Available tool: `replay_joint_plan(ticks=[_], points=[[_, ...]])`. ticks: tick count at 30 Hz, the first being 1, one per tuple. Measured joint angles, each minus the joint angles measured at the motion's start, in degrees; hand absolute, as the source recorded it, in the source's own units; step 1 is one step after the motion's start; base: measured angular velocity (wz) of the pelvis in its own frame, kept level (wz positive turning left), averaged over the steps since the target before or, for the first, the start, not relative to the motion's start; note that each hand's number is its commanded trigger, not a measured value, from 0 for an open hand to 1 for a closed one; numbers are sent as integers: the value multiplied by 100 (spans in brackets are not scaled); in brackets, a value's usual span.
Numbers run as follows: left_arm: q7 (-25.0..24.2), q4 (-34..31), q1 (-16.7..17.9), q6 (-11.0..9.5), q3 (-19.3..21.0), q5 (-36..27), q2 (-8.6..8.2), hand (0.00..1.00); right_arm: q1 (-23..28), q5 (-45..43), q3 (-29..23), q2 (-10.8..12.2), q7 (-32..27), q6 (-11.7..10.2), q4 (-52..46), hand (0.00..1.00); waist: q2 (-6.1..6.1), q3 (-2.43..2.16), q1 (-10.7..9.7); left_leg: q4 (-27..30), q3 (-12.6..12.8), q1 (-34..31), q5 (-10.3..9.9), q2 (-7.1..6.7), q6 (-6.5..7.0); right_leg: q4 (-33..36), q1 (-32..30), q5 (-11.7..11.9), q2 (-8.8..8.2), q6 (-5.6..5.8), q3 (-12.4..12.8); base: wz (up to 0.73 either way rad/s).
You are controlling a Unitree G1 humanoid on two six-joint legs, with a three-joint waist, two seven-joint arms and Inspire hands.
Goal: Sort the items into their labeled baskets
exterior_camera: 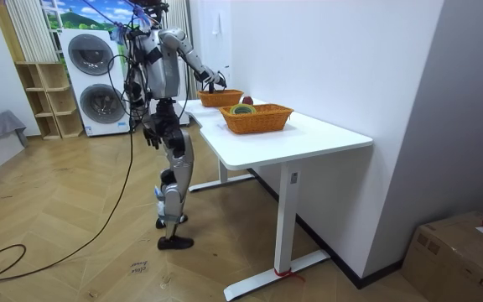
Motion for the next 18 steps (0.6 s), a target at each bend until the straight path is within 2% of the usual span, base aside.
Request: replay_joint_plan(ticks=[14,18], points=[[55,16,16,-1,-88,-16,-5,0,-120,67,-30,-1,73,-8,-40,0,-2,-7,-45,15,17,28,1,0,0,2,33,0,-3,0,11,0],[65,7,55,-13,-118,-17,-16,0,-128,358,-77,-32,54,-47,-40,0,-6,-10,-75,19,35,15,1,2,0,3,3,0,13,0,191,-1]])
